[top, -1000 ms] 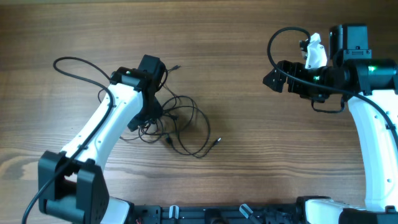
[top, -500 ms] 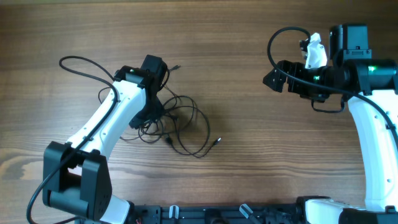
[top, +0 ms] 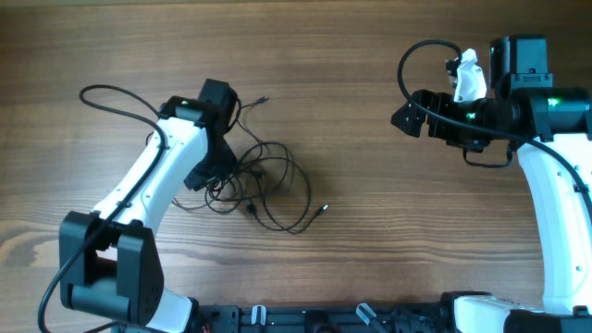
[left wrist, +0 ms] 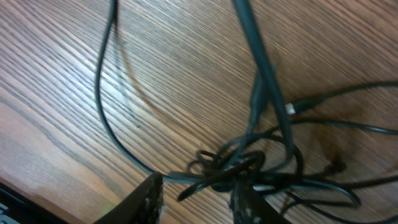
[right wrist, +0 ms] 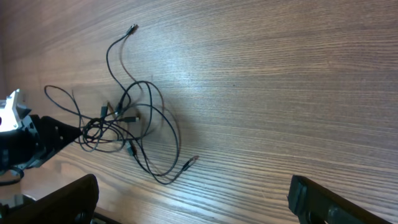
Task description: Untangle cables
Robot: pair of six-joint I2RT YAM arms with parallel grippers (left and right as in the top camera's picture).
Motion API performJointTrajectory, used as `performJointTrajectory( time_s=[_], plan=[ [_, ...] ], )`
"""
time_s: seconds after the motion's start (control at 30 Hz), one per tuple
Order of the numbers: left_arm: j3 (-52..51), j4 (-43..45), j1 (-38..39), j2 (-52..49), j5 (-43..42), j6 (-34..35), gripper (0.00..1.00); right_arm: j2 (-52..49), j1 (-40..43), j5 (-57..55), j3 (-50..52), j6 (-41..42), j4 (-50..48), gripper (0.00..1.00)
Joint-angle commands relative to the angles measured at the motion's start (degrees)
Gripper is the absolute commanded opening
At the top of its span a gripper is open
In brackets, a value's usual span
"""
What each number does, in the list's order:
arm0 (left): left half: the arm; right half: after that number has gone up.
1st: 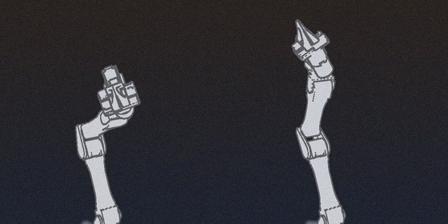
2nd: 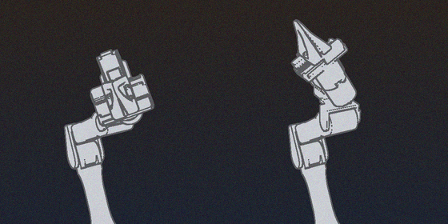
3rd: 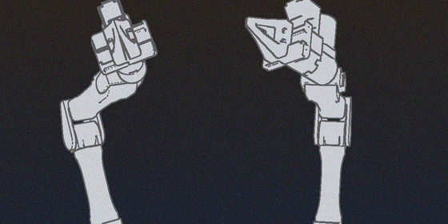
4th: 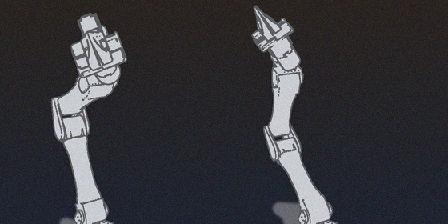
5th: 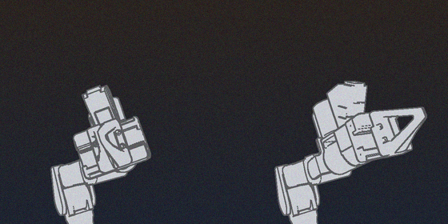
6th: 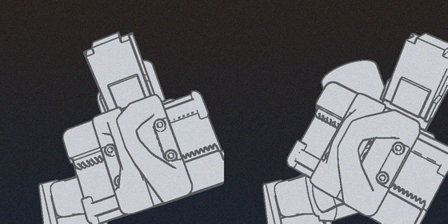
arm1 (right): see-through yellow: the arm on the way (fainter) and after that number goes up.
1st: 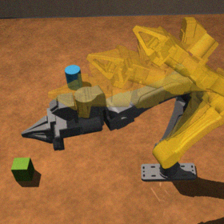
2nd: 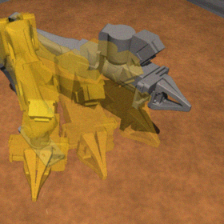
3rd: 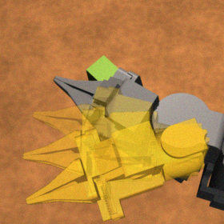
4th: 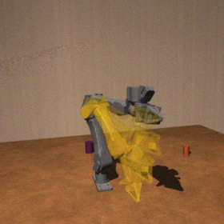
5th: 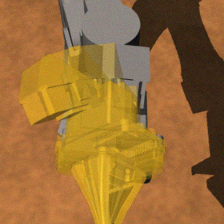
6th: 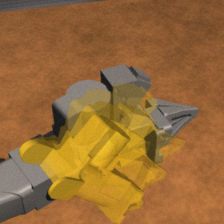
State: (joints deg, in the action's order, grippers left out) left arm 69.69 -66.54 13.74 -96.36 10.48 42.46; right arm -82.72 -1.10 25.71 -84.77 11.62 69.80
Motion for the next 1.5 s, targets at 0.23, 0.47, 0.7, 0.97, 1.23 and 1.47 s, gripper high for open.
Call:
performJointTrajectory(
  time_s=[0.23, 0.47, 0.7, 0.97, 1.23, 1.47],
  plan=[
    [-0.5, 0.2, -1.6, -0.5, -6.0, -8.6, 0.37, -0.5, -0.4, 0.7, 0.2, -1.0, -0.3, 1.00],
    [-0.5, 0.2, -1.6, -0.5, -8.4, -11.8, 0.29, -0.5, -0.4, 0.7, 0.2, -1.0, -0.3, 1.00],
    [-0.5, 0.4, -1.8, -0.5, -6.1, -11.8, 0.30, -0.5, -0.4, 0.7, 0.2, -1.0, -0.3, 1.00],
    [-0.5, 0.3, -4.0, -0.5, -4.2, -11.8, 0.31, -1.6, -0.4, 0.7, 0.2, -1.0, -0.3, 1.00],
    [-0.5, -0.6, -4.9, -0.5, -4.2, -11.8, 0.34, -4.2, -0.4, 0.7, 0.2, -0.6, -0.3, 1.00],
    [-0.5, -2.3, -4.9, -0.5, -4.2, -12.1, 0.36, -5.4, -0.4, 0.8, 0.2, 0.5, -0.4, 1.00]
  ],
)
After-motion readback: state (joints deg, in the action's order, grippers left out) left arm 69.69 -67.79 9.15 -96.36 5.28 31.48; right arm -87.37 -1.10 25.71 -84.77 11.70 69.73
